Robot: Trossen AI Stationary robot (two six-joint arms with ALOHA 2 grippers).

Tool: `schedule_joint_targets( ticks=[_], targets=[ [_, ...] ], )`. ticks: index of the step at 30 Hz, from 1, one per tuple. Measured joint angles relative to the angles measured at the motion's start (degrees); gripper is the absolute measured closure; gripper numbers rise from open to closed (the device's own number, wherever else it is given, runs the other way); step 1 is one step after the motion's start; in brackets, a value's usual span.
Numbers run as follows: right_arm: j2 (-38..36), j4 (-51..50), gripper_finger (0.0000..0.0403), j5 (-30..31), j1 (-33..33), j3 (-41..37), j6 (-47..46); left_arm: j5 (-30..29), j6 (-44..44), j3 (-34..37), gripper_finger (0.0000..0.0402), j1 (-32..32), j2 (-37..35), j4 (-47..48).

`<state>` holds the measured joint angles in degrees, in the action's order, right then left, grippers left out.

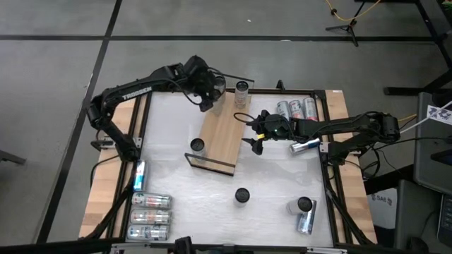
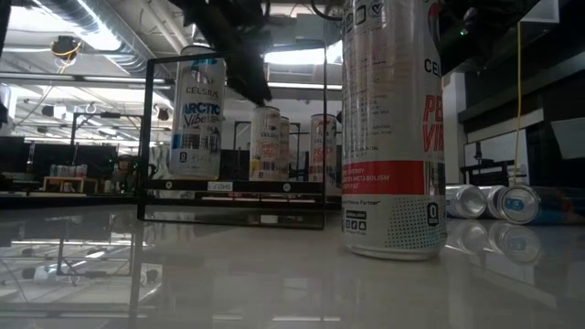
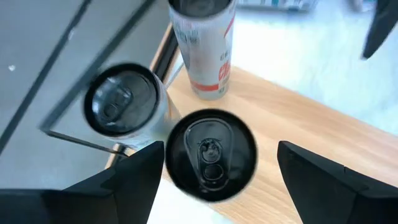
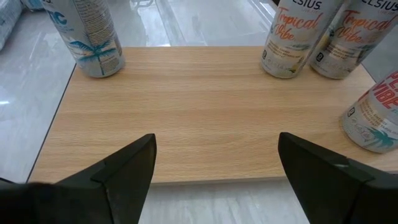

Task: Place canned beverage on shelf
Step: Put the bottom center orange soda can on the shelf aligned with the other orange soda can, then put the bottom middle pink soda can on the shelf aligned with the other pink soda can

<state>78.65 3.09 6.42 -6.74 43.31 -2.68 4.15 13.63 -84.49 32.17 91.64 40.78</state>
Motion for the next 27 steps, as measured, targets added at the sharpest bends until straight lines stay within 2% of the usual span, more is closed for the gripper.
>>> schedule_joint_targets(
  ticks=[11, 15, 19, 24, 27],
  targets=[
    [0.0, -0.2, 0.0070, 0.0, 0.0, 0.0, 0.0, -0.3, -0.2, 0.0, 0.0095, -3.0, -9.1, 1.2],
    [0.0, -0.2, 0.0070, 0.0, 0.0, 0.0, 0.0, -0.2, -2.9, 0.0, 0.0095, -4.5, -12.1, 1.5],
    [-0.2, -0.2, 0.0070, -0.1, 0.0, 0.0, 0.0, -0.2, -4.7, -0.1, 0.0095, -6.8, -14.1, 5.5],
    [-3.2, -0.2, 0.0070, -5.8, 0.0, 0.0, -0.9, -0.2, -5.8, -0.1, 0.0095, -10.9, -14.7, 13.2],
    [-6.1, -0.2, 0.0070, -8.1, 0.7, 0.0, -3.2, -0.2, -5.8, 0.1, 0.0095, -13.9, -14.7, 14.6]
  ],
)
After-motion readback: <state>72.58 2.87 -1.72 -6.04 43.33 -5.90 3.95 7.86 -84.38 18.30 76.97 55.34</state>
